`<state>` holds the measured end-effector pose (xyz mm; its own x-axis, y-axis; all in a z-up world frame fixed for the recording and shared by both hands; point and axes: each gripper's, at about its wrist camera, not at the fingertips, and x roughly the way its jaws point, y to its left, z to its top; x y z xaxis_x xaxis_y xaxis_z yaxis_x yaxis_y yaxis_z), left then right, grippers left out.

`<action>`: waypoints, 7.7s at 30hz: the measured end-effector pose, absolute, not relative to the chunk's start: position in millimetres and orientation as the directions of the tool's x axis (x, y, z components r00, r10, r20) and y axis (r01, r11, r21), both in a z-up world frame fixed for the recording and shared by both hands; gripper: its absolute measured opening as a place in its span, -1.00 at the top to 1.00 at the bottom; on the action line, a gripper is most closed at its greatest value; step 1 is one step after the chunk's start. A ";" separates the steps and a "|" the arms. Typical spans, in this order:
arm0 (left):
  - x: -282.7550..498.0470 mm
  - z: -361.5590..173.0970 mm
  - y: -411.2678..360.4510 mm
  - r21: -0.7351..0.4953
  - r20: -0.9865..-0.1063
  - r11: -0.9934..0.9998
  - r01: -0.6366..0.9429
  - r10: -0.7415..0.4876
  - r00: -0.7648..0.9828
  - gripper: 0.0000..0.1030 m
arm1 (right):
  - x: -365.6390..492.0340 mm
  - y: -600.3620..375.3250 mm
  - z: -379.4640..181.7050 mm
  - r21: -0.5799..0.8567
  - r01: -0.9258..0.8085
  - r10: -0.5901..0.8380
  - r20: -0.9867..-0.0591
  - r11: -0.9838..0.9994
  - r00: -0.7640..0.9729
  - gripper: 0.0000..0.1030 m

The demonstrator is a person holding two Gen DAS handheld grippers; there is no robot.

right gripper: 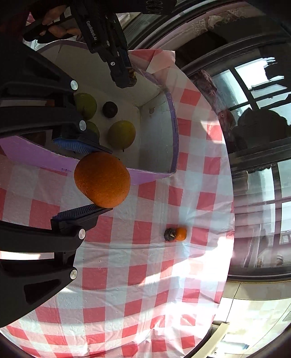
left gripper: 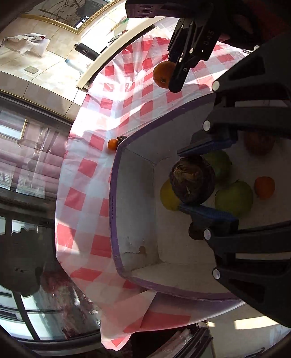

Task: Organize fruits
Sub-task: 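Carry the date and tangerine over the white box with both tools, then open both tools to drop the date and tangerine into the box, then move the right tool to the last date and grasp it, then grasp the last tangerine with the left tool while the right tool holds the date, then carry the tangerine and date over the white box with both tools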

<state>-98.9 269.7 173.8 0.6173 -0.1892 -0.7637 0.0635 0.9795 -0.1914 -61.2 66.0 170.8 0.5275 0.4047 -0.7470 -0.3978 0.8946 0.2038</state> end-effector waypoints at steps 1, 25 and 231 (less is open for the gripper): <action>-101.2 172.5 277.4 -0.180 -0.773 0.982 0.050 -0.173 0.611 0.17 | -63.6 75.5 172.9 0.195 -0.428 0.416 -0.747 0.883 0.518 0.18; -120.2 90.4 279.7 0.066 -0.956 0.971 0.228 -0.003 0.292 0.17 | -93.2 201.7 88.0 0.073 -0.767 0.189 -0.980 0.637 0.064 0.18; -74.2 185.5 249.4 -0.231 -0.740 0.964 0.130 -0.261 0.620 0.20 | -44.1 49.2 179.3 0.193 -0.240 0.301 -0.749 0.951 0.590 0.21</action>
<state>-74.2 249.4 185.5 0.6203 -0.2608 -0.7397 0.1298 0.9642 -0.2312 -44.1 49.2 179.3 0.5905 0.3007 -0.7490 -0.2401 0.9514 0.1926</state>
